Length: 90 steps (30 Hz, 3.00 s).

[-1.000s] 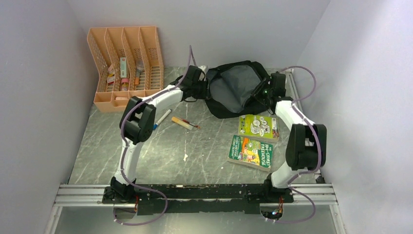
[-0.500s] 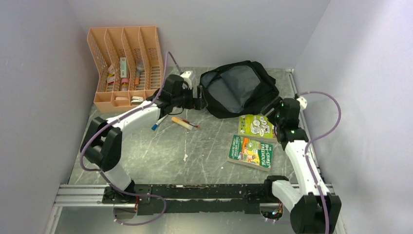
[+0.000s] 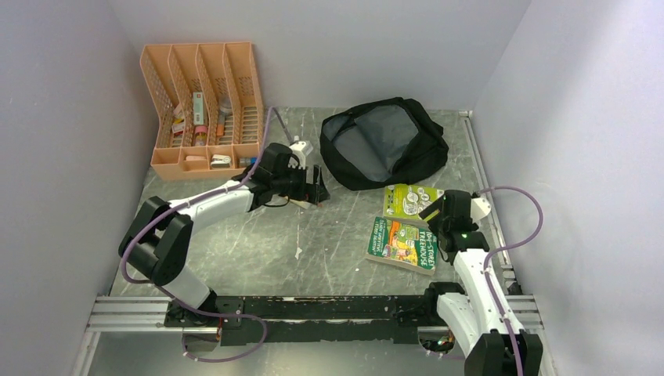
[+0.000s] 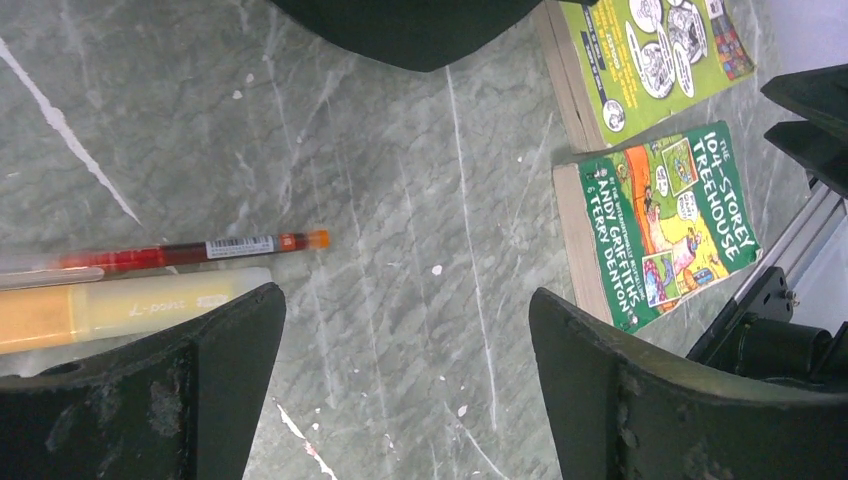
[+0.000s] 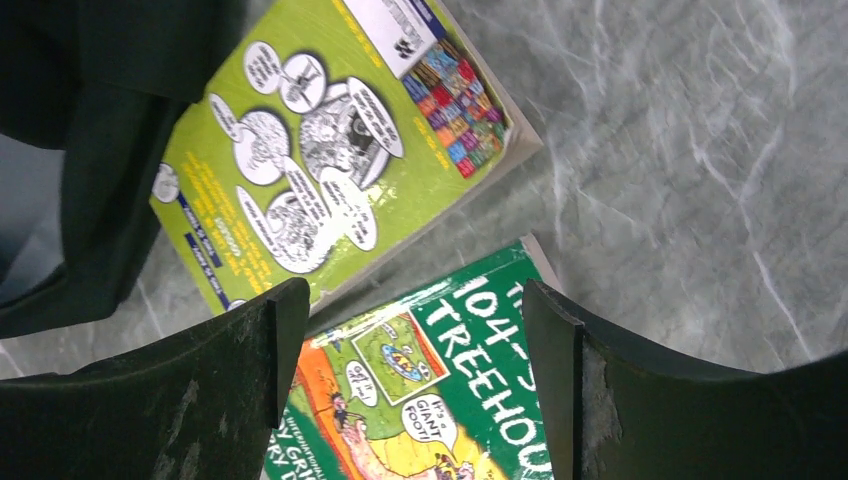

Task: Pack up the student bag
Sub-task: Move the student bag to the center of the board, then move the book to the center of the board.

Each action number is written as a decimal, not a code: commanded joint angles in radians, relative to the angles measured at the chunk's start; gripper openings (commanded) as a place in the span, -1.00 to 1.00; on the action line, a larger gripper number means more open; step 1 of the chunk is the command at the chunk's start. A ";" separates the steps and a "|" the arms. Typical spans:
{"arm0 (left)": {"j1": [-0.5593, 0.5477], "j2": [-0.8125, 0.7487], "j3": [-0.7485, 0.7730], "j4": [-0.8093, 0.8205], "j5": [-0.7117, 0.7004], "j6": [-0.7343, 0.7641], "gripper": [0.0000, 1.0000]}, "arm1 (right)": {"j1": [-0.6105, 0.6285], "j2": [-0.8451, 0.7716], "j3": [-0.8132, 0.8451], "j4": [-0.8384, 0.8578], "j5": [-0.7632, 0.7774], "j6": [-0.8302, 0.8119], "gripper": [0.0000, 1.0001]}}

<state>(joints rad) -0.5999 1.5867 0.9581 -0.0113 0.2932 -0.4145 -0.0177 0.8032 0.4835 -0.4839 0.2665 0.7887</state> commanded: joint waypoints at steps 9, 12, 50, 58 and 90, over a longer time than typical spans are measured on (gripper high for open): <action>-0.042 0.005 0.050 -0.015 0.008 0.025 0.87 | -0.009 0.013 -0.075 0.002 -0.025 0.061 0.64; -0.048 0.006 0.046 -0.005 0.011 0.025 0.86 | -0.010 0.021 -0.098 0.031 -0.072 0.075 0.63; -0.098 -0.004 0.024 -0.033 -0.006 0.004 0.79 | -0.002 0.059 -0.127 0.001 0.083 0.266 0.63; -0.104 0.013 0.017 -0.021 0.006 -0.010 0.77 | -0.001 -0.079 -0.213 0.048 -0.279 0.209 0.56; -0.133 -0.199 -0.225 -0.190 -0.285 -0.212 0.73 | 0.630 0.151 -0.167 0.346 -0.363 0.189 0.32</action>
<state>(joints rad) -0.7311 1.4551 0.7242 -0.0853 0.1654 -0.5743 0.5648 0.9539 0.2432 -0.0566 -0.1936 1.0283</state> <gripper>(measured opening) 0.851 0.660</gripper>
